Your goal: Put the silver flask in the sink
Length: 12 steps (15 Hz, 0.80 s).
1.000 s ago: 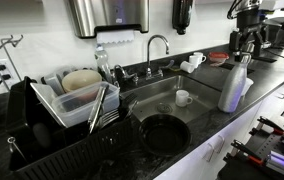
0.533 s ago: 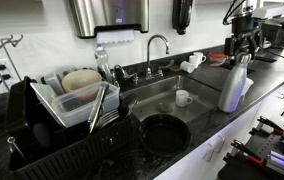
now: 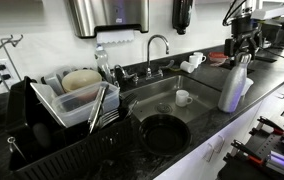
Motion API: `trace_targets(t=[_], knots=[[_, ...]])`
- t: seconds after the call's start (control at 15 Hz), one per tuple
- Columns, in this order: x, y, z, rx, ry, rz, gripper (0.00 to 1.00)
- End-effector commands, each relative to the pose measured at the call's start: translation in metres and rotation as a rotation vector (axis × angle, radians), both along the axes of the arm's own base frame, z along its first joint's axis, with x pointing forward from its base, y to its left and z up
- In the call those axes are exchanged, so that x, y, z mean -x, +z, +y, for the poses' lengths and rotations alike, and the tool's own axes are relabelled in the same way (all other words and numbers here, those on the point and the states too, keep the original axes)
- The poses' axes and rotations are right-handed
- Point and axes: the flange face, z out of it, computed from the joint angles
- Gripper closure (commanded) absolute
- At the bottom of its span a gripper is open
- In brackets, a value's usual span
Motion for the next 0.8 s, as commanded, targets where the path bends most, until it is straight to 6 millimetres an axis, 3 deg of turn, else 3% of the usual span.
trace_targets(t=[0.0,0.67,0.73], knots=[[-0.0009,-0.0026,-0.0052,0.011,-0.023,-0.005,0.00],[-0.0022,-0.0101,-0.0102,0.005,-0.035,0.005,0.00],[-0.0030,-0.0100,-0.0103,0.002,-0.035,0.003,0.03]])
